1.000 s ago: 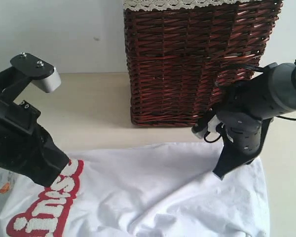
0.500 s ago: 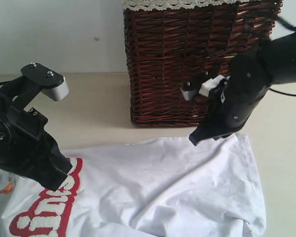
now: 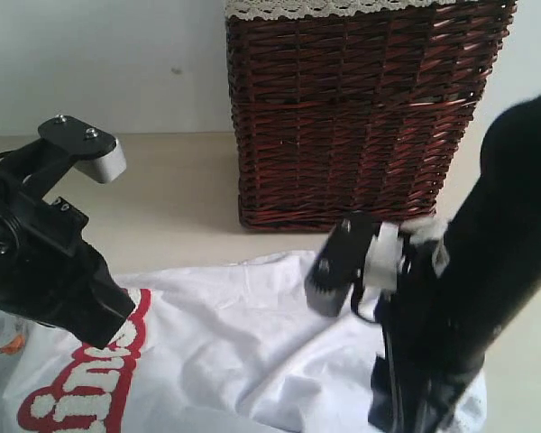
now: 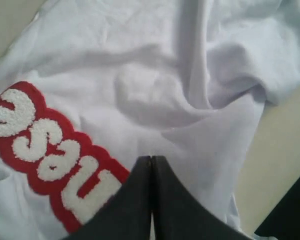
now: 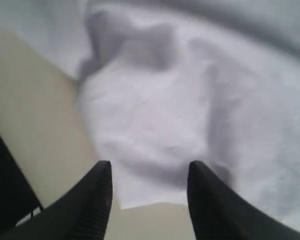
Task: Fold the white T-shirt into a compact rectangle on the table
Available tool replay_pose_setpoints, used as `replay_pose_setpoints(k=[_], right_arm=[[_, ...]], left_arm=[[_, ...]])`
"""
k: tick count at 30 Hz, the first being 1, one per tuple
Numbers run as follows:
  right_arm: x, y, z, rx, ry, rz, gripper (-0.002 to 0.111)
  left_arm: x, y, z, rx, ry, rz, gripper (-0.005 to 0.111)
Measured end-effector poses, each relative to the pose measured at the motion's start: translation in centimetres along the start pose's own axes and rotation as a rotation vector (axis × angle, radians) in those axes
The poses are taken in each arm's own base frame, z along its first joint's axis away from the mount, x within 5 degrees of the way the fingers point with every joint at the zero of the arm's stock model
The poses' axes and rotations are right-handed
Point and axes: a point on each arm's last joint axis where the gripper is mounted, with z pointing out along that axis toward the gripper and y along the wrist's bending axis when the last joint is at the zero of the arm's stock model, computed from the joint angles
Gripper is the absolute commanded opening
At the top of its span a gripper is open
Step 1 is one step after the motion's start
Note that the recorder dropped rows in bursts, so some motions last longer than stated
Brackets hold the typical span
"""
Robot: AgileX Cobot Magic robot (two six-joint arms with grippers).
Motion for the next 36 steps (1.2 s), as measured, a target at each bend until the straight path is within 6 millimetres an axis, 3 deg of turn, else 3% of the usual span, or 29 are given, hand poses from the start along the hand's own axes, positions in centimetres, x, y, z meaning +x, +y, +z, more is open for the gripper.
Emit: replay_pose_setpoints(k=[6,11,13,15,19,21,22,33,36], right_arm=[[1.4,2.3,3.4,-0.030,0.094,-0.085,0.047],[0.9,1.6,4.9,0.051,0.102,-0.074,0.060],[0.7,1.1,5.5,0.094,0.113,-0.059,0.059],[0.7,0.5,6.2,0.139,0.126,-0.025,0.052],[0.7,-0.1,7.1,0.186,0.167,0.018,0.019],[0.3,-0.3,6.7,0.193,0.198,0.021,0.002],[0.0,-0.4,6.3,0.197,0.209,0.019,0.000],[-2.7,-0.4,1.3,0.211,0.195,-0.173,0.000],[-3.6,-0.9,-0.1,0.284,0.153,-0.225,0.009]], left_arm=[[0.0,0.0,0.0,0.001,0.002,0.011,0.000],[0.0,0.0,0.0,0.001,0.002,0.019,0.000],[0.0,0.0,0.0,0.001,0.002,0.019,0.000],[0.0,0.0,0.0,0.001,0.002,0.019,0.000],[0.0,0.0,0.0,0.001,0.002,0.021,0.000],[0.0,0.0,0.0,0.001,0.002,0.021,0.000],[0.0,0.0,0.0,0.001,0.002,0.021,0.000],[0.0,0.0,0.0,0.004,0.001,0.018,0.000],[0.0,-0.1,0.0,0.007,0.000,0.016,0.000]])
